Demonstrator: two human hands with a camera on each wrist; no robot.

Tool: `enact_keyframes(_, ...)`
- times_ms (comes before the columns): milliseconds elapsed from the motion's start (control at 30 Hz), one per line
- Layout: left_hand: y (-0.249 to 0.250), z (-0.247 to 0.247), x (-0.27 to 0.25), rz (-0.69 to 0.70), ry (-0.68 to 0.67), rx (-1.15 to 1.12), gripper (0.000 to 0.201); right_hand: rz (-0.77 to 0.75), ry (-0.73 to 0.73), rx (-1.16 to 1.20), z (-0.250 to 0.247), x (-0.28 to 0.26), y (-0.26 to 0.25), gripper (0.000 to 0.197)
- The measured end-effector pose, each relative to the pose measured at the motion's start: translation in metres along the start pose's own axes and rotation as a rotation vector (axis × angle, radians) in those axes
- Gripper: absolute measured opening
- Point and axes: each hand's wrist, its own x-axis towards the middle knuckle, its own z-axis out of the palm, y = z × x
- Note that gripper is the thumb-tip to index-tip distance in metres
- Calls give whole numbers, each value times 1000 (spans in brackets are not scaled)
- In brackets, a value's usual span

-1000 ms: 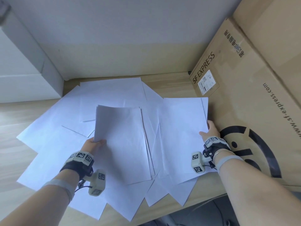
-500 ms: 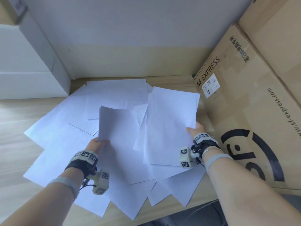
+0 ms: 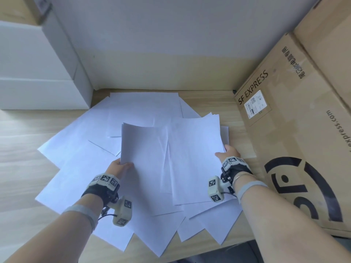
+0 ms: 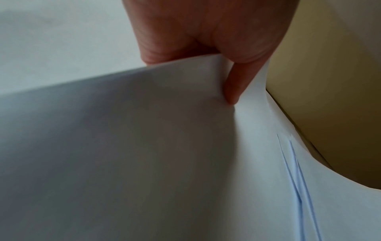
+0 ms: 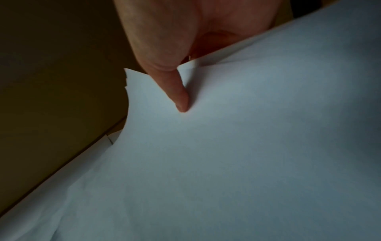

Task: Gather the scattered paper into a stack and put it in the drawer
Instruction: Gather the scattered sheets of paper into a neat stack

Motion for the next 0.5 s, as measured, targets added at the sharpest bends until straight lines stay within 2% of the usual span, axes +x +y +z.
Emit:
enact_keyframes(67,-1,-1,1,-1,7,-4,14,38,-71,-5,-4,1,6,41)
enact_keyframes(133,-1,-3,1,-7,10,-11,8,97,-176,-51,-4,-1,8,66)
enact_keyframes(200,-2,-3,2,-9,3,-11,12,115,-232,-96,1,-4,9,78)
enact_keyframes(267,-3,-3,3,-2,7,-9,17,106,-261,-98,9,-8,10,78)
enact_keyframes(333,-3,-3,2,1,4,-11,13,97,-267,-88,17,-11,12,74)
enact_keyframes(400,-3,-3,2,3,0,-11,7,72,-234,-51,23,-15,14,65)
enact_keyframes(500,-3,-6,1,15,0,-19,10,63,-165,73,20,-17,15,49)
